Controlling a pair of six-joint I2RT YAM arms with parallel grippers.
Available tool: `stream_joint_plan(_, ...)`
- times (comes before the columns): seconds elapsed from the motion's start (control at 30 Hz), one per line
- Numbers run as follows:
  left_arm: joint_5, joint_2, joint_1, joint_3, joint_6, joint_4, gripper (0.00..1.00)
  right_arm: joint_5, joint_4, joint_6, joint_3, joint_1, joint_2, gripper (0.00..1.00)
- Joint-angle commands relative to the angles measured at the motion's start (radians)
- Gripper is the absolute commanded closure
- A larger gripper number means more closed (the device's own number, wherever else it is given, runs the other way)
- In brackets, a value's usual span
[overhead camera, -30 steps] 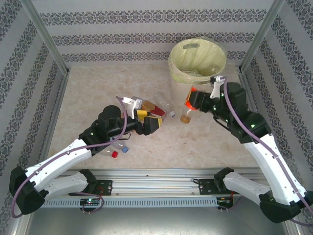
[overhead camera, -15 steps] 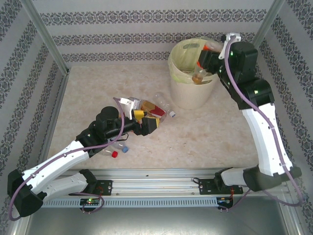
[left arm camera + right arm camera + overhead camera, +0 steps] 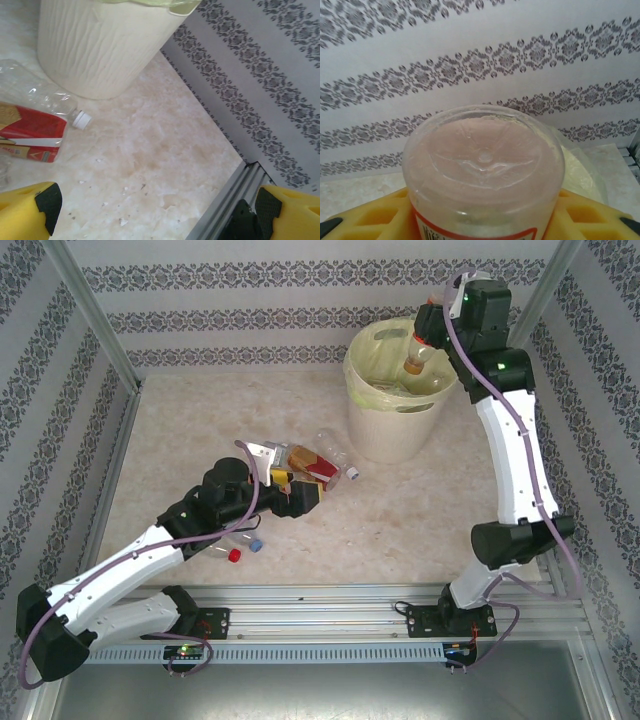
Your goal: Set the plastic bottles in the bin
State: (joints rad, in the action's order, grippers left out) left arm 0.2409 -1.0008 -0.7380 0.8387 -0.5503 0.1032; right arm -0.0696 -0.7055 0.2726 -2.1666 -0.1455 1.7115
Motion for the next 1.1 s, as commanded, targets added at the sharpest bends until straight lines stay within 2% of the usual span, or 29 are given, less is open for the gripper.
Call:
stream_joint_plan(0.0, -0.052, -0.007, 0.006, 0.048, 0.020, 0.076, 0.00, 0.036, -0.005, -0.028, -0.030, 0.020, 0.039, 0.48)
stream_joint_plan(0.2, -0.112, -0.010, 0.016, 0.086, 0.017, 0.193, 0.00, 0.071, -0.010, -0.042, -0.028, 0.047, 0.114, 0.48)
stream_joint_plan(0.43, -0.132, -0.013, 0.031, 0.101, -0.010, 0.243, 0.00, 0.123, -0.017, -0.040, 0.003, 0.061, 0.165, 0.44)
stream_joint_plan(0.7, -0.160, -0.025, 0.072, 0.146, -0.066, 0.377, 0.00, 0.148, 0.018, -0.026, 0.108, 0.060, 0.103, 0.16)
stream_joint_plan(0.9, -0.149, -0.031, 0.128, 0.145, -0.108, 0.434, 0.00, 0.176, 0.025, -0.031, 0.181, 0.060, 0.008, 0.09)
stream_joint_plan(1.07, -0.140, -0.044, 0.177, 0.162, -0.124, 0.511, 0.00, 0.243, 0.067, 0.000, 0.340, 0.056, -0.135, 0.06)
